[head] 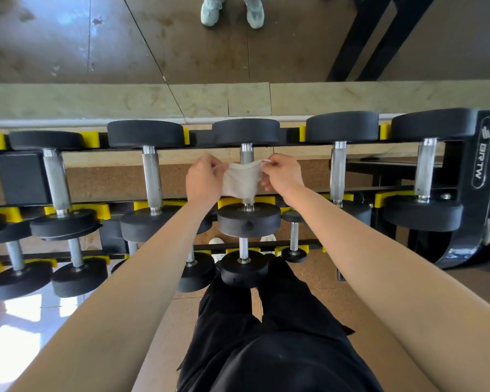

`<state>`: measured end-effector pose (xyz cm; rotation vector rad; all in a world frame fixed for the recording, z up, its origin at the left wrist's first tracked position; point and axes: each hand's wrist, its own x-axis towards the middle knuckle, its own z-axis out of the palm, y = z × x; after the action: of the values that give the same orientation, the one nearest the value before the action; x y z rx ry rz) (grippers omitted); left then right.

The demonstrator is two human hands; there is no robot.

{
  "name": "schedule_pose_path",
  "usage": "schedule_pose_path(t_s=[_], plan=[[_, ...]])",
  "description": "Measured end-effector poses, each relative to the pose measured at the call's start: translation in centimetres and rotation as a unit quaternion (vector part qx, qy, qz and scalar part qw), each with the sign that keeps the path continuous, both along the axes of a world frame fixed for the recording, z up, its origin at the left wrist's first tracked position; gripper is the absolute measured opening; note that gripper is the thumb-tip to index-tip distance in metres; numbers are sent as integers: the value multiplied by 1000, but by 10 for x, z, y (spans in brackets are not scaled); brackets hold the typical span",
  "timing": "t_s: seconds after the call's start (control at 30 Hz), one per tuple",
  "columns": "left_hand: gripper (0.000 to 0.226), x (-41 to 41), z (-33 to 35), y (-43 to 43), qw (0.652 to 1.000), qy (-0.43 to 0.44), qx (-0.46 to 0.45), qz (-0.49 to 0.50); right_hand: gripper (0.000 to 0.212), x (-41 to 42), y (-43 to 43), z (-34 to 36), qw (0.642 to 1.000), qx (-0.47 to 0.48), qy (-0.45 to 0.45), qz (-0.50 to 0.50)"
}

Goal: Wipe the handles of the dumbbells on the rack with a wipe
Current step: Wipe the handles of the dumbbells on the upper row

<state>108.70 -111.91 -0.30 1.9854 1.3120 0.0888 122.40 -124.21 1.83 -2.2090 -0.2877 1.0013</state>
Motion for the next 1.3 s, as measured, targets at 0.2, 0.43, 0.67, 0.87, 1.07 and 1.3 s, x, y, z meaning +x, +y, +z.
schedule_pose_path(t_s=[0.2,0.43,0.67,0.87,1.07,1.3], plan=[[11,27,7,-12,997,-53,-52,33,22,18,10,1,962,55,134,-230],[10,32,0,2,939,-113,-174,274,10,-1,29,4,960,101,156,-209],[6,41,6,-9,920,-180,-241,252,6,7,22,-2,948,54,150,-275],[12,33,1,-1,933,-118,-230,250,9,3,29,0,973,66,131,-177],[10,19,7,-2,954,-130,-230,140,12,8,5,-10,983,34,113,-141],[8,-7,8,-4,966,-67,-243,55,12,9,-19,-7,996,26,71,-57]])
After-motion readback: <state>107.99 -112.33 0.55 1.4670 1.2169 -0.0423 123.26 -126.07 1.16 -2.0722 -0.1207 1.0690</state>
